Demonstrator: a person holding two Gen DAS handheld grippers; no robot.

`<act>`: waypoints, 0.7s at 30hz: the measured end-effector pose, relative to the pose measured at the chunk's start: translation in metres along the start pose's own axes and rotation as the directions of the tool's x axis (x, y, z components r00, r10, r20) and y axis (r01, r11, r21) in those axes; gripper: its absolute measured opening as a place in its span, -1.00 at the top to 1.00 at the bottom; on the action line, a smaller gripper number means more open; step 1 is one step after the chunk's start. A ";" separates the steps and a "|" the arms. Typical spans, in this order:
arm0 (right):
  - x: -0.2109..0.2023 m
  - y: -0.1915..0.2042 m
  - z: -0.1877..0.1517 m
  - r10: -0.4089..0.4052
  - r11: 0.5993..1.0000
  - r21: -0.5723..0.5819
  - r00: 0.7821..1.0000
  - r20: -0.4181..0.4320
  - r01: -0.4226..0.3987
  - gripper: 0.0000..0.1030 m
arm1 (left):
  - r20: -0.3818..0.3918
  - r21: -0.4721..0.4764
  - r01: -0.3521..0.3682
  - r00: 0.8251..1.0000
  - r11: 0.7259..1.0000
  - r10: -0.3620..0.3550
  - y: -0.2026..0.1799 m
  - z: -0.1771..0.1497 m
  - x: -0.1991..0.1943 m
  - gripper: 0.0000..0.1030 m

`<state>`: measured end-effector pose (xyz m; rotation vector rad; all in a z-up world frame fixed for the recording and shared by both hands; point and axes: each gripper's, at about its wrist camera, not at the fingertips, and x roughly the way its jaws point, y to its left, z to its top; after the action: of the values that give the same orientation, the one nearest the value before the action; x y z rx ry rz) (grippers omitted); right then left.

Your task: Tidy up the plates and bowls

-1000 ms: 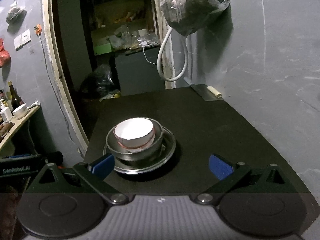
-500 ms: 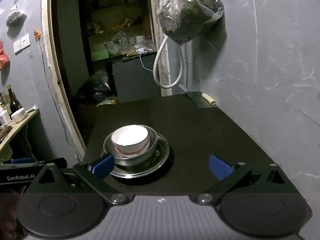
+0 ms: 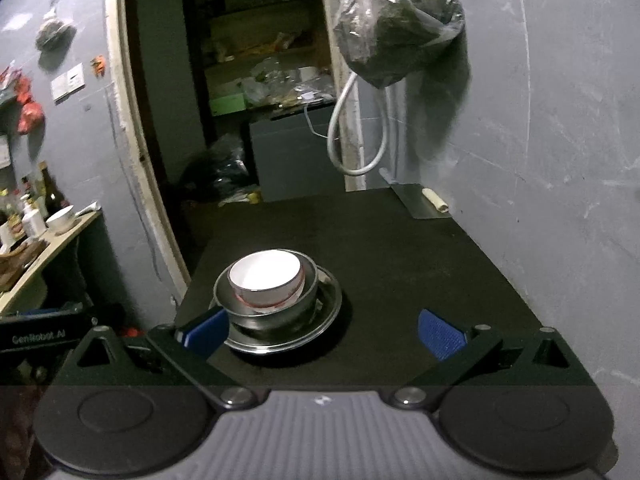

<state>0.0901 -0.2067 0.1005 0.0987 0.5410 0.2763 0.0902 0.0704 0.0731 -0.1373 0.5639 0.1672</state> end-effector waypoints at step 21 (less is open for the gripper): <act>-0.035 -0.037 -0.009 0.074 0.997 -0.027 0.997 0.033 -0.073 -1.00 | 0.028 0.005 -0.069 0.997 0.998 0.069 -0.041 -0.020 -0.048 -0.98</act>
<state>0.0651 -0.2520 0.1042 0.0979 0.5007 0.3528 0.0478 0.0206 0.0856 -0.1099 0.5415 0.2340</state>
